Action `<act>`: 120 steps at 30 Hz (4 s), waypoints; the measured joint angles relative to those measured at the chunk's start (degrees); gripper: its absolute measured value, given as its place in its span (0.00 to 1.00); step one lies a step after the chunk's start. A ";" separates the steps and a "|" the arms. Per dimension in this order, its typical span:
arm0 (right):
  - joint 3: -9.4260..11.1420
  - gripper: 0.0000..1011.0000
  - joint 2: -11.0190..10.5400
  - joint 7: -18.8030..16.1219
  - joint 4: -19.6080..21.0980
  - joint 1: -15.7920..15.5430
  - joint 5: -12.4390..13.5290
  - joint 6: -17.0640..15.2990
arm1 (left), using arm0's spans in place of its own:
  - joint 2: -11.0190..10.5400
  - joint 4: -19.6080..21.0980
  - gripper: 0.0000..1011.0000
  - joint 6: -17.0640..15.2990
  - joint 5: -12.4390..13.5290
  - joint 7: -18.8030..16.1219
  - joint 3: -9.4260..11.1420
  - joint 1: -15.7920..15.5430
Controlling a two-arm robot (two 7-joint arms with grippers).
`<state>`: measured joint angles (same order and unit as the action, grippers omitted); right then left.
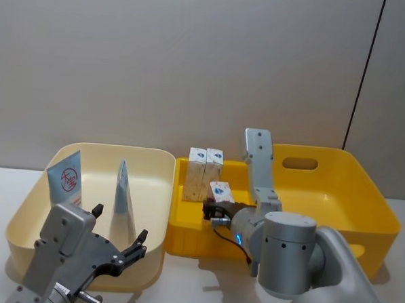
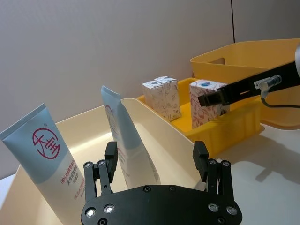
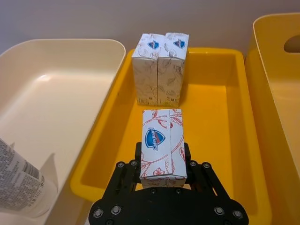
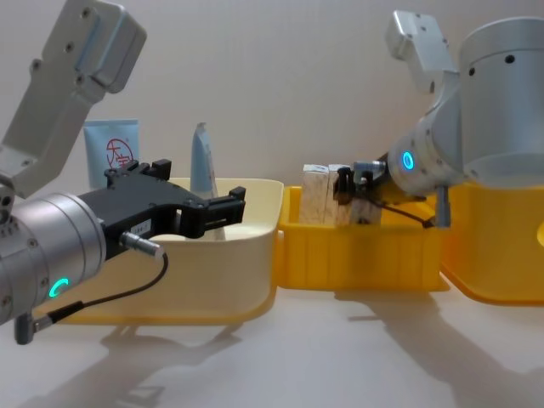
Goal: Bimanual collaborative sorting of washing and personal care products
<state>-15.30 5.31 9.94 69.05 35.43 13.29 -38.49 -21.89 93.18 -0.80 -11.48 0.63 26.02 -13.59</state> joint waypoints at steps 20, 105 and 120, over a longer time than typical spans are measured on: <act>0.64 0.41 -1.27 -1.21 7.79 -1.88 -1.74 9.30 | 0.00 0.00 0.99 0.00 -0.01 0.00 0.00 0.00; 10.82 0.99 -5.40 4.38 -3.57 5.63 -6.63 15.76 | 0.49 -1.81 0.99 -1.03 0.59 3.02 0.16 -3.99; 10.82 0.99 -5.40 4.39 -3.66 5.70 -6.62 15.77 | 2.40 -4.43 0.99 -1.20 0.45 2.90 -1.39 -5.70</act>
<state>-4.48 -0.10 14.33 65.39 41.14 6.66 -22.72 -19.49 88.74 -2.00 -11.03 3.53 24.63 -19.29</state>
